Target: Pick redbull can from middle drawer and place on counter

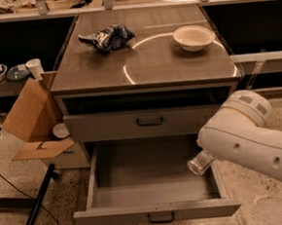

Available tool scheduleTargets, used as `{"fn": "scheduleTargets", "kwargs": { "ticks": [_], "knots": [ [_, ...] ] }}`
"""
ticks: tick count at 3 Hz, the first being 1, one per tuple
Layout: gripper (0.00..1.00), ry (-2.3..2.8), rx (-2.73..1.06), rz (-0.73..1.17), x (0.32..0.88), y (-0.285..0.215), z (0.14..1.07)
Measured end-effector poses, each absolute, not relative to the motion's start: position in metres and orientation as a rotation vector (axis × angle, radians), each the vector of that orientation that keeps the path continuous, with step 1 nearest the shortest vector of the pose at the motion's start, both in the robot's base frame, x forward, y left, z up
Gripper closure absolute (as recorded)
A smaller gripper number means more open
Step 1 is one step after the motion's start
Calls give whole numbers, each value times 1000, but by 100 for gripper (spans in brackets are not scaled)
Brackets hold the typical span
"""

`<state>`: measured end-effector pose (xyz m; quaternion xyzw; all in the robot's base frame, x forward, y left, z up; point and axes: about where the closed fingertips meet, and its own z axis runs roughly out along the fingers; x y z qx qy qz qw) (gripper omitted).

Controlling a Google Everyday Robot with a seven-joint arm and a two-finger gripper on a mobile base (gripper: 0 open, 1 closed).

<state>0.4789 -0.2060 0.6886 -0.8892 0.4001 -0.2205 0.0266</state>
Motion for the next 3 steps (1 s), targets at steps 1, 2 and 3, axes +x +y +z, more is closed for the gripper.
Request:
{"fn": "scheduleTargets", "kwargs": {
  "ticks": [1,2,3],
  "knots": [
    [100,1215,-2682,-869,444,-217,768],
    [100,1201,-2658,-998,432,-218,832],
    [100,1152,-2654,-1124,433,-207,895]
  ]
}}
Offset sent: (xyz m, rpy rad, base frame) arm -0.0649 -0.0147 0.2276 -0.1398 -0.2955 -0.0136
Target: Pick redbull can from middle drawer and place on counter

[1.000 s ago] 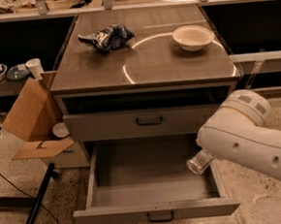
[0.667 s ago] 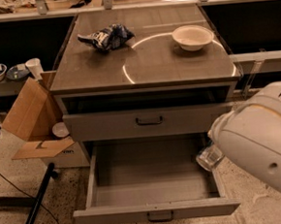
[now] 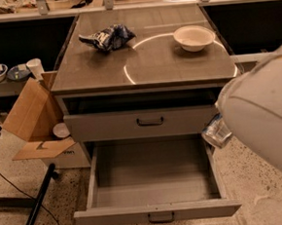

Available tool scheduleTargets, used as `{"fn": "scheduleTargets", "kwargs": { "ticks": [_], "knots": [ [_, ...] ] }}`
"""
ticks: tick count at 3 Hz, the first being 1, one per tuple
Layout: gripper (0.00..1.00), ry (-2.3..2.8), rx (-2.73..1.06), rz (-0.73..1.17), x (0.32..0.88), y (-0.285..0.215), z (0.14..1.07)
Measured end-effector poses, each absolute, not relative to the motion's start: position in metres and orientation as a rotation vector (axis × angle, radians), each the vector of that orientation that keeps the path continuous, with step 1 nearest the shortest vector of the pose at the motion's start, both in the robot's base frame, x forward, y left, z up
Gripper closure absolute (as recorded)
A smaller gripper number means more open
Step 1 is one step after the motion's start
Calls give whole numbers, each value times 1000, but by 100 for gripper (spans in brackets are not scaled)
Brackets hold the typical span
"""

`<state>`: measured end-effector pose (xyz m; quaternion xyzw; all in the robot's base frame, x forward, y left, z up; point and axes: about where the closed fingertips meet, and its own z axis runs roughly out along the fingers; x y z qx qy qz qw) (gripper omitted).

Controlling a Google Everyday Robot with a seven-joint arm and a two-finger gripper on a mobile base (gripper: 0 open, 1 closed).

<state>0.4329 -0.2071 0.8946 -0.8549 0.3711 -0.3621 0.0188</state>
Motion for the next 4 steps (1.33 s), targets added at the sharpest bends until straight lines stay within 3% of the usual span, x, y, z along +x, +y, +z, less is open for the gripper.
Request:
{"fn": "scheduleTargets", "kwargs": {
  "ticks": [1,2,4],
  "knots": [
    [100,1058,-2638,-1253,451,-182,967],
    [100,1051,-2631,-1263,451,-180,970],
    [100,945,-2628,-1324,525,-191,1000]
  ]
}}
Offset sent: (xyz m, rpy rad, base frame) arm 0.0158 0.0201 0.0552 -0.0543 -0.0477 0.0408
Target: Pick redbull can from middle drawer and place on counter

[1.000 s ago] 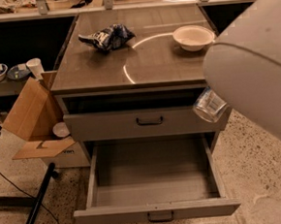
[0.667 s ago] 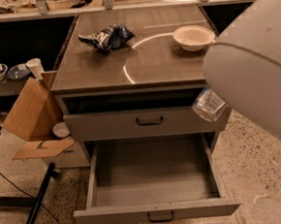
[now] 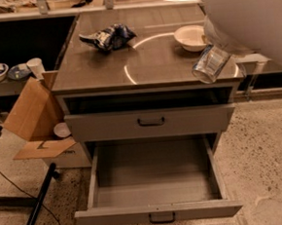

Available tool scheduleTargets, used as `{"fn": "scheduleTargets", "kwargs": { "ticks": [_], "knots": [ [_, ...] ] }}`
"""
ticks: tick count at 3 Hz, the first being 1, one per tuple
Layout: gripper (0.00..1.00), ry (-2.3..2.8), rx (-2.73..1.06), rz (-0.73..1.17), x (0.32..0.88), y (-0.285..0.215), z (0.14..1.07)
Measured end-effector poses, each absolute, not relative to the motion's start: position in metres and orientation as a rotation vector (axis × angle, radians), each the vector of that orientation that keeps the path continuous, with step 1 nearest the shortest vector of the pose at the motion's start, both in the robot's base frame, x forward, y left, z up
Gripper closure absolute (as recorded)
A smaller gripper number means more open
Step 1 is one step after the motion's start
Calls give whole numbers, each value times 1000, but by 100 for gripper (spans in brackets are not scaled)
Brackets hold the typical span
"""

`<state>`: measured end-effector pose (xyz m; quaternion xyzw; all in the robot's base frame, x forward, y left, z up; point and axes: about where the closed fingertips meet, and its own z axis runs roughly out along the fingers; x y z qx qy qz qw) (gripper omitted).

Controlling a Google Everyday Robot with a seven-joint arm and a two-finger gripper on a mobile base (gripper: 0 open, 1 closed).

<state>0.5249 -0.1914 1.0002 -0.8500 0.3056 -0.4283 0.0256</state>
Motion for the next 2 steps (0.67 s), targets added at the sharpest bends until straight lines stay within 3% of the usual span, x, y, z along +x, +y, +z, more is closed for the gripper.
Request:
{"fn": "scheduleTargets", "kwargs": {
  "ticks": [1,2],
  "knots": [
    [100,827,-2625,-1362,605,-175,1024],
    [100,786,-2597,-1412,644,-156,1035]
  ]
}}
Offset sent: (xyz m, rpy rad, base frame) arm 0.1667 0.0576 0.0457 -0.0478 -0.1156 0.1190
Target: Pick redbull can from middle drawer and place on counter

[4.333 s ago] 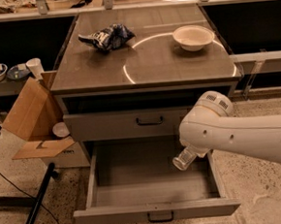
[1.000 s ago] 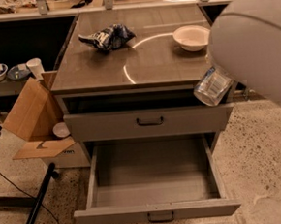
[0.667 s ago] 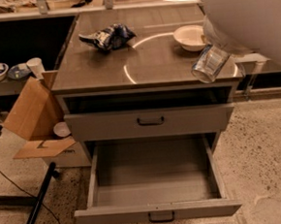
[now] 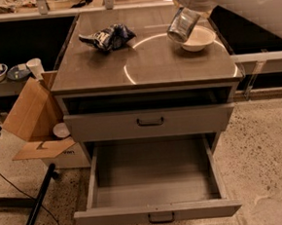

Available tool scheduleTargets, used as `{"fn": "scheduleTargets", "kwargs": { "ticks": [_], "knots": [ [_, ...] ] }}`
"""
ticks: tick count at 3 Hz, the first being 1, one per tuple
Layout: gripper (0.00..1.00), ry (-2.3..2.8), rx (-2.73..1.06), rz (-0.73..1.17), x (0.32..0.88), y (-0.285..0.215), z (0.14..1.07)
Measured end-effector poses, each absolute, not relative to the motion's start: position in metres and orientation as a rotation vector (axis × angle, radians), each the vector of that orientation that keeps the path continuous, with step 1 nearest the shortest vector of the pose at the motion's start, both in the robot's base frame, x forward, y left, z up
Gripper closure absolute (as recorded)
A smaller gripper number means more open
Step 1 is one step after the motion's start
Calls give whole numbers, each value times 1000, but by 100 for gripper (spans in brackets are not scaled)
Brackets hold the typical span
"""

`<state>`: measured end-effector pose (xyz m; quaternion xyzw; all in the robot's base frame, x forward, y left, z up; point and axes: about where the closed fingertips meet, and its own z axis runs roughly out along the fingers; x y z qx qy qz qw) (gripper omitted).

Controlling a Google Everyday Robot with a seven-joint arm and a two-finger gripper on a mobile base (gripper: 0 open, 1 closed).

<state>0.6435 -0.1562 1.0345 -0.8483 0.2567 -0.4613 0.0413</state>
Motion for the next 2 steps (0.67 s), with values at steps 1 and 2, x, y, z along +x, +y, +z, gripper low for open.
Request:
{"fn": "scheduleTargets", "kwargs": {
  "ticks": [1,2],
  "knots": [
    [100,773,-2550,-1463,668,-138,1032],
    [100,803,-2510,-1519,685,-120,1021]
  ]
}}
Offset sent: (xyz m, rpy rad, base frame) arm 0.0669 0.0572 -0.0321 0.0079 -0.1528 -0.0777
